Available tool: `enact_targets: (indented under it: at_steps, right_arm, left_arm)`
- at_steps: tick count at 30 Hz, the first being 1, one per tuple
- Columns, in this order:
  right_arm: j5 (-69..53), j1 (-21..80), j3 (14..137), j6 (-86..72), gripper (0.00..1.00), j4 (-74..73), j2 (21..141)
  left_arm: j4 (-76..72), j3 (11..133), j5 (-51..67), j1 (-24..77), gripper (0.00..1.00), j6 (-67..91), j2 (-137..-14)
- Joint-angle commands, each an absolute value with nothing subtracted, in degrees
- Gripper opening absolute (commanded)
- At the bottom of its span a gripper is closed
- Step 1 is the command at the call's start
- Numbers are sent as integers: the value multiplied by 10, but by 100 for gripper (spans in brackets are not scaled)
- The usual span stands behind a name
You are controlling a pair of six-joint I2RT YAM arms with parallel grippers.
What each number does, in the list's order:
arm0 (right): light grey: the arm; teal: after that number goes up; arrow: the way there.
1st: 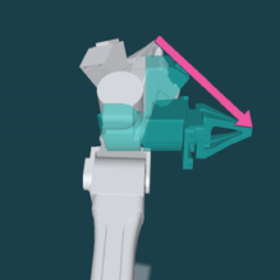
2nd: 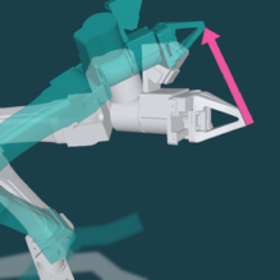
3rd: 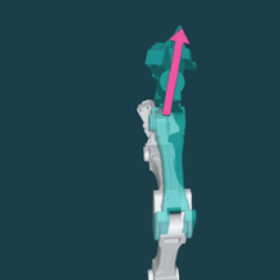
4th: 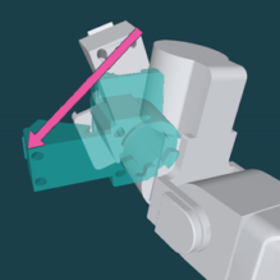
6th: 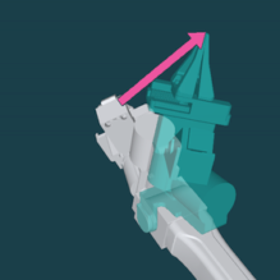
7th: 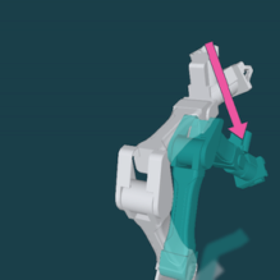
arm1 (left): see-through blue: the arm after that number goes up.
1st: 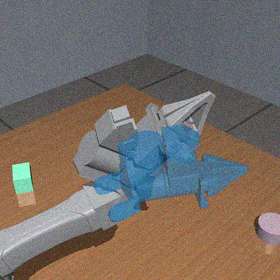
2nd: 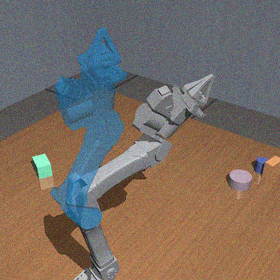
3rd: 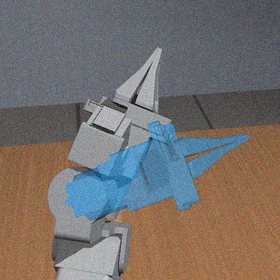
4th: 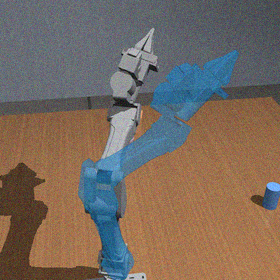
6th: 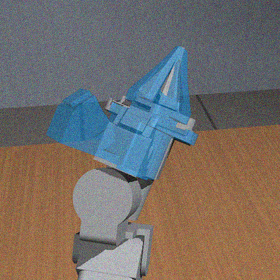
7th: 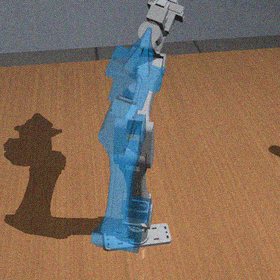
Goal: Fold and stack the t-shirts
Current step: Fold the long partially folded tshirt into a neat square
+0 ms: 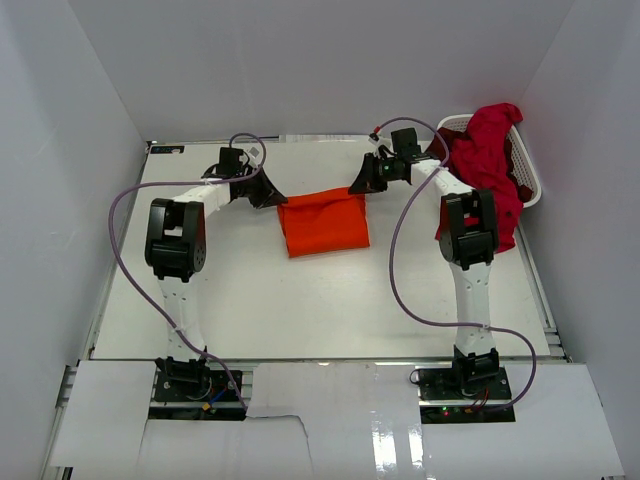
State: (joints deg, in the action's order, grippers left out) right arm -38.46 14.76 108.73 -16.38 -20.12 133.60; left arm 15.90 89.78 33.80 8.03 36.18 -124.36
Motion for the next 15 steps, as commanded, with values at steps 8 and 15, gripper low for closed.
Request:
enact_targets:
  at_steps: [8,15]
  right_arm:
    - [-386,137,1092,-182,11,-135,1373]
    - [-379,136,1078,-187,14,-107,1379]
  left_arm:
    - [97,882,324,77,0,368,-1251]
    - [77,879,321,79,0,370,-1255]
